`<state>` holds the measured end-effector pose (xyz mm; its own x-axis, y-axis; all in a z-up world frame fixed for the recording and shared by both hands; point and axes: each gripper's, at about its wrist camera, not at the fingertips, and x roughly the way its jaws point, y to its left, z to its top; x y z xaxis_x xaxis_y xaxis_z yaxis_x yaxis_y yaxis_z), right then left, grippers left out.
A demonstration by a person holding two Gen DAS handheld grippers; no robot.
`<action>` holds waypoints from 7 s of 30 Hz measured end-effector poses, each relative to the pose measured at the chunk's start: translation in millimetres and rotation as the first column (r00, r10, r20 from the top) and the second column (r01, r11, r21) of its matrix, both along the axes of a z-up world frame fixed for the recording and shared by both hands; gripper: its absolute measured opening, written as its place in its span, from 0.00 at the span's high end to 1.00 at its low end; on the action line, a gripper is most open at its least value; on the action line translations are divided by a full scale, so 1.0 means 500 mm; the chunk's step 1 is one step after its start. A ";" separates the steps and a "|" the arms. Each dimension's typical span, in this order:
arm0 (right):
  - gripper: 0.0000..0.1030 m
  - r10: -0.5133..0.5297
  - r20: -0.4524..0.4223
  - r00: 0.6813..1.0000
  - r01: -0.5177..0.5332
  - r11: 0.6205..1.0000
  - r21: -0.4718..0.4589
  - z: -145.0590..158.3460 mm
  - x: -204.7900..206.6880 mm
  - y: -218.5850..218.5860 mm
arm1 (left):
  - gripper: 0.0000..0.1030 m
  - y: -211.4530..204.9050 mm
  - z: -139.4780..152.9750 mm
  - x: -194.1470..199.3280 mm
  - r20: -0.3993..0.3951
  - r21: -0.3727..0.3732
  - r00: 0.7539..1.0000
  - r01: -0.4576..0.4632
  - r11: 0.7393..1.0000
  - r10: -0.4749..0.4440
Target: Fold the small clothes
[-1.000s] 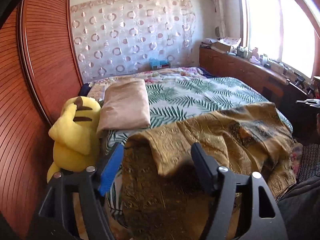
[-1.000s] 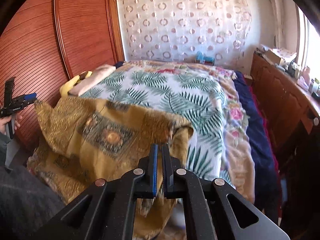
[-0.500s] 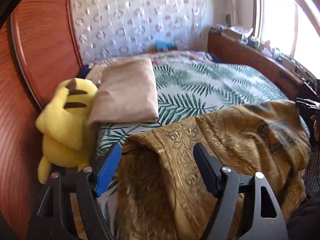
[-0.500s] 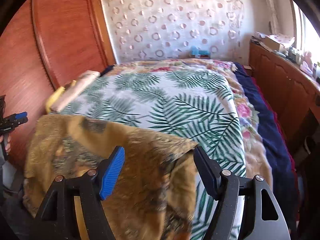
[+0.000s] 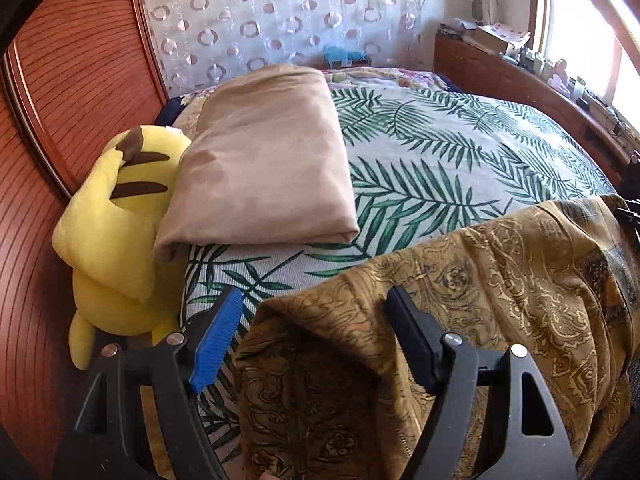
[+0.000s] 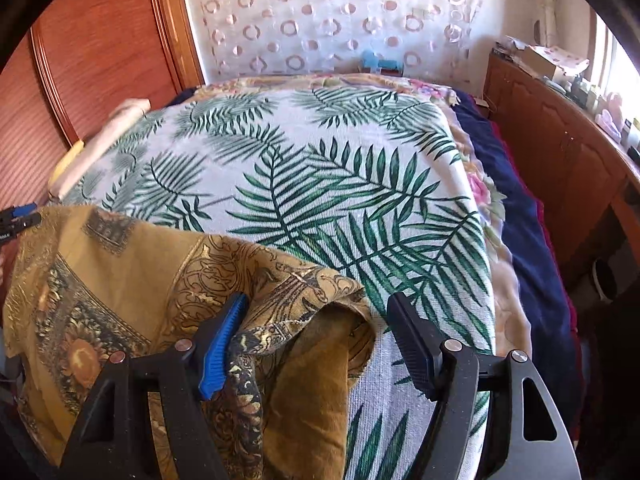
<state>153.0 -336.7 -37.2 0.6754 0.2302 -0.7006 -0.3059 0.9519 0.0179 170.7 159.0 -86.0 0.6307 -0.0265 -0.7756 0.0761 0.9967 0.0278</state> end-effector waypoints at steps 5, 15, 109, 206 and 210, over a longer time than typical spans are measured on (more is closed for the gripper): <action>0.28 0.001 0.026 1.000 -0.001 1.000 -0.018 -0.009 0.000 0.005 | 0.26 0.007 -0.027 0.010 -0.041 -0.042 0.999 -0.008 0.999 0.007; 0.27 0.005 0.036 0.999 -0.005 1.000 -0.020 -0.016 -0.007 0.003 | 0.26 0.010 -0.029 0.008 -0.038 -0.060 0.999 0.000 0.998 -0.002; 0.42 0.032 0.235 0.971 -0.026 0.999 -0.031 0.237 0.195 0.065 | 0.31 -0.084 0.113 0.175 0.172 -0.045 0.966 0.202 0.978 -0.191; 0.68 -0.093 0.054 0.994 0.091 0.994 0.054 0.080 0.178 0.070 | 0.53 -0.060 0.059 0.056 0.097 -0.121 0.994 0.065 0.991 -0.053; 0.68 -0.095 0.055 0.994 0.092 0.995 0.049 0.080 0.178 0.072 | 0.56 -0.066 0.039 0.070 0.075 -0.091 0.997 0.035 0.995 -0.029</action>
